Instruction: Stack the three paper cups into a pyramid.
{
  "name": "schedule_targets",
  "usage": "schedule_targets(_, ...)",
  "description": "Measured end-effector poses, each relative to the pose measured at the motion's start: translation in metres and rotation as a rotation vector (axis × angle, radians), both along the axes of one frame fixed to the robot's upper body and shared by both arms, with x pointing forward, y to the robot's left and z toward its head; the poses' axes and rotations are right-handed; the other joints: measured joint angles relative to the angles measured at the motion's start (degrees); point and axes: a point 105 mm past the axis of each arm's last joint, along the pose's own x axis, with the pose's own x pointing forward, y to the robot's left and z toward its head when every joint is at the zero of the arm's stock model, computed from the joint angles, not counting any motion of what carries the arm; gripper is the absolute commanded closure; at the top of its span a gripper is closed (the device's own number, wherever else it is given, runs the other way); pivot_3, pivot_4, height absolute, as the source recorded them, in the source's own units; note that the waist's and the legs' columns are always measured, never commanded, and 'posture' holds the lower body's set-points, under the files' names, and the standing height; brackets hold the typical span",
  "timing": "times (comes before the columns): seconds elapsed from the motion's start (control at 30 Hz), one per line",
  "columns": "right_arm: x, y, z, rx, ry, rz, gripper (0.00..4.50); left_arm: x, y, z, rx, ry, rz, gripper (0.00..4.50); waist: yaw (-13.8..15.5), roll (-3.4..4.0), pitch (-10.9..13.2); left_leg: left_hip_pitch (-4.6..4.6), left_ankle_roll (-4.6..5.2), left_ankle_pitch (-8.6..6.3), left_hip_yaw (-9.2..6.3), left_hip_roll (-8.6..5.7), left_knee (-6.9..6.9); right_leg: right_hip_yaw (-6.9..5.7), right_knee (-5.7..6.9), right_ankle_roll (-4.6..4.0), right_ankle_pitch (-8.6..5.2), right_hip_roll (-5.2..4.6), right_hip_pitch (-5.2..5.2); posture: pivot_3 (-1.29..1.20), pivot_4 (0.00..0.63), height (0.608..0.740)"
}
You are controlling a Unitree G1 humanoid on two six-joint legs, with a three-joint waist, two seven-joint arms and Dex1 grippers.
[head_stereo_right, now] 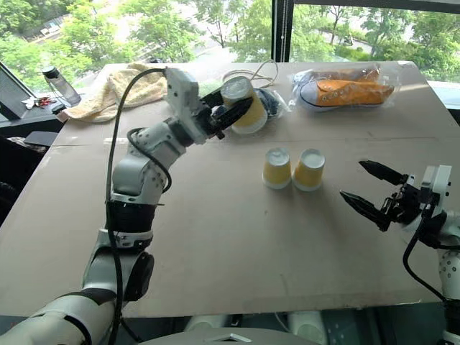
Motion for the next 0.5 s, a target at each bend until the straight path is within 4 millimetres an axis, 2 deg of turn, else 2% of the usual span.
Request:
schedule_targets(0.1, -0.001, -0.009, -0.006, -0.023, 0.006, -0.053, 0.0, -0.005, -0.035, -0.011, 0.04, 0.074, -0.162, 2.35, -1.3, 0.02, 0.0, 0.07, -0.01, 0.01, 0.03, 0.11, -0.06, 0.05, 0.07, 0.0, 0.0, 0.15, 0.0, 0.0, 0.15, 0.74)
schedule_targets(0.2, -0.002, -0.01, -0.007, -0.023, 0.006, -0.09, 0.0, -0.007, -0.055, -0.026, 0.081, 0.13, -0.248, 2.35, -1.6, 0.04, 0.0, 0.15, 0.0, 0.0, 0.07, 0.21, -0.05, 0.14, 0.15, -0.01, 0.01, 0.27, 0.0, 0.0, 0.15, 0.74)
schedule_targets(0.5, -0.011, 0.003, 0.003, -0.039, -0.034, -0.112, 0.0, -0.003, -0.066, -0.033, 0.168, 0.086, -0.287, 2.35, -1.1, 0.04, 0.0, 0.05, 0.0, 0.01, 0.05, 0.14, 0.03, 0.15, 0.05, -0.01, 0.01, 0.23, 0.01, 0.0, 0.15, 0.74)
